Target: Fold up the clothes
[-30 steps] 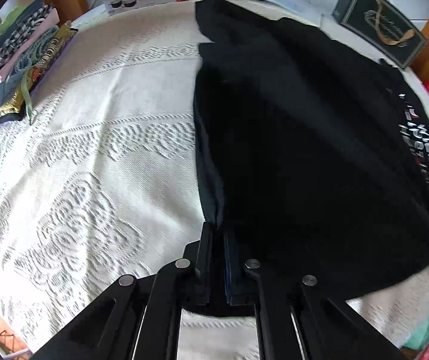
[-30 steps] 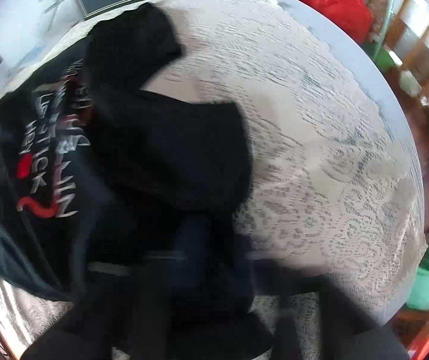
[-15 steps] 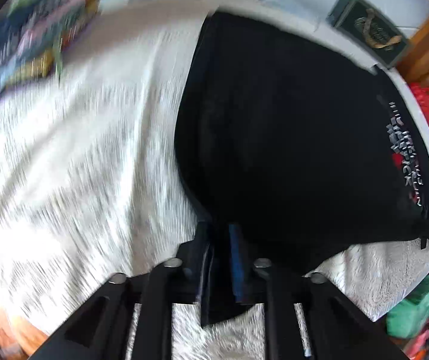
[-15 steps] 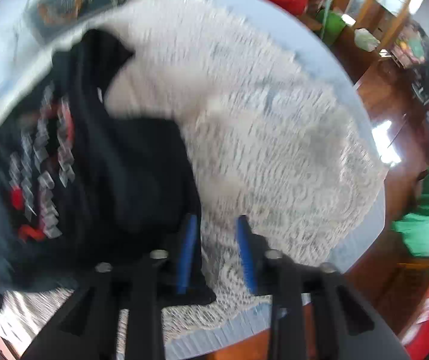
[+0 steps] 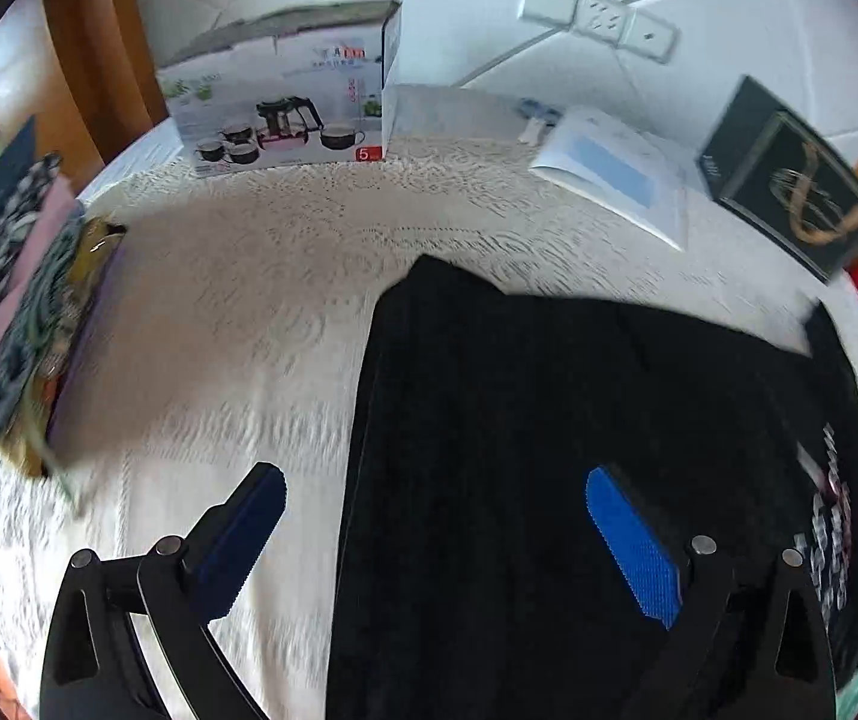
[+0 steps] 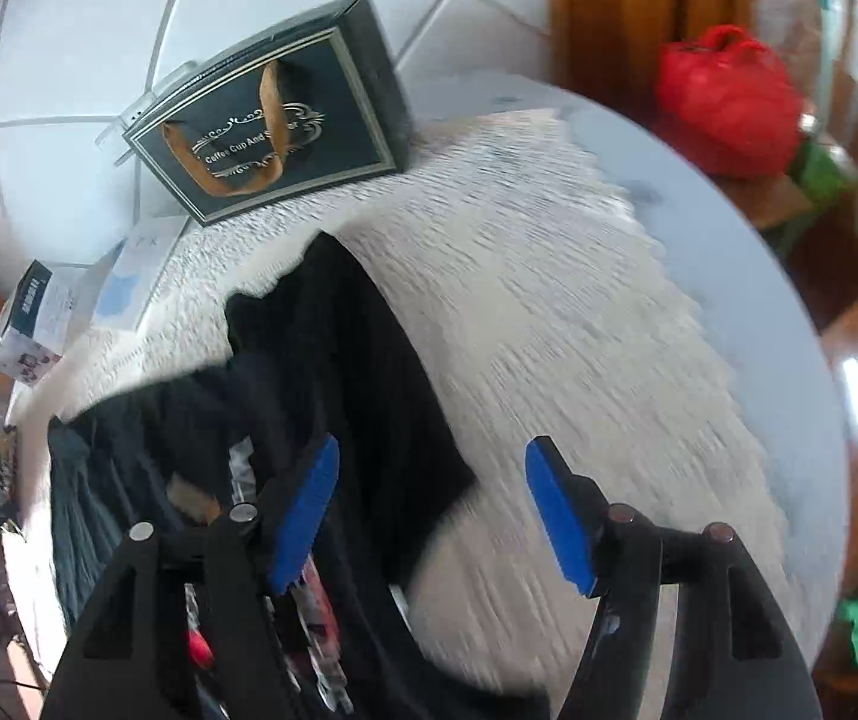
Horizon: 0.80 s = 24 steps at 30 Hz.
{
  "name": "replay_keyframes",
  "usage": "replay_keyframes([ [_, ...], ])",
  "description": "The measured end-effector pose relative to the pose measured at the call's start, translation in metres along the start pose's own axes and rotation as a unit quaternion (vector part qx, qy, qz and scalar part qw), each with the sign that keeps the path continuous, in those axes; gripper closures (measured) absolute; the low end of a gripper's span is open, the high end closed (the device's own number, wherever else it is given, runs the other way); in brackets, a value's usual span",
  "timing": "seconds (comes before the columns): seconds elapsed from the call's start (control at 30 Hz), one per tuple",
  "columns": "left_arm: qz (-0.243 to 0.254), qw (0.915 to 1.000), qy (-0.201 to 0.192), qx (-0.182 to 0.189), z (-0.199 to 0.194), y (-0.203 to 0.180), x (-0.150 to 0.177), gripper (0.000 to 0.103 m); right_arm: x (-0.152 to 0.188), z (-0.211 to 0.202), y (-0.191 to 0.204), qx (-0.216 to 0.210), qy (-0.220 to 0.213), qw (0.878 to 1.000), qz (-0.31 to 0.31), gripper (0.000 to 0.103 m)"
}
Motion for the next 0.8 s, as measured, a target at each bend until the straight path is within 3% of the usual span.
replay_keyframes([
  [0.13, -0.007, 0.9997, 0.020, -0.012, 0.040, -0.005, -0.026, 0.002, -0.043, 0.047, 0.027, 0.004, 0.031, 0.999, -0.037, 0.037],
  [0.33, 0.014, 0.9978, 0.049, -0.043, 0.083, 0.004, -0.047, 0.002, -0.080, 0.101, 0.061, 0.002, 0.048, 0.996, -0.076, 0.033],
  [0.5, 0.016, 0.9955, 0.076, -0.053, 0.107, 0.008, -0.044, 0.000, -0.092, 0.131, 0.087, 0.004, 0.049, 0.994, -0.101, 0.032],
  [0.67, -0.028, 0.9943, 0.093, -0.045, 0.110, 0.015, -0.045, 0.002, -0.083, 0.145, 0.112, 0.019, 0.046, 0.988, -0.149, 0.031],
  [0.7, -0.032, 0.9939, 0.096, -0.044, 0.110, 0.015, -0.046, 0.003, -0.081, 0.146, 0.115, 0.032, 0.043, 0.986, -0.161, 0.034],
  [0.73, -0.033, 0.9941, 0.094, -0.043, 0.109, 0.014, -0.046, 0.005, -0.080, 0.144, 0.117, 0.045, 0.037, 0.984, -0.171, 0.054],
  [0.77, -0.030, 0.9947, 0.088, -0.042, 0.106, 0.011, -0.046, 0.015, -0.079, 0.142, 0.119, 0.058, 0.030, 0.981, -0.181, 0.089],
  [0.8, -0.027, 0.9954, 0.082, -0.040, 0.101, 0.008, -0.047, 0.047, -0.080, 0.138, 0.119, 0.062, 0.023, 0.981, -0.184, 0.100],
])
Point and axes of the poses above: each gripper's, at about its wrist camera, not at the fingertips, and z roughly the way its jaws point, y to its left, x to its underside, the point moved 3 cm from there along z, roughly the way its jaws point, and after that the axes turned 8 degrees about x, right-handed, at the moved point
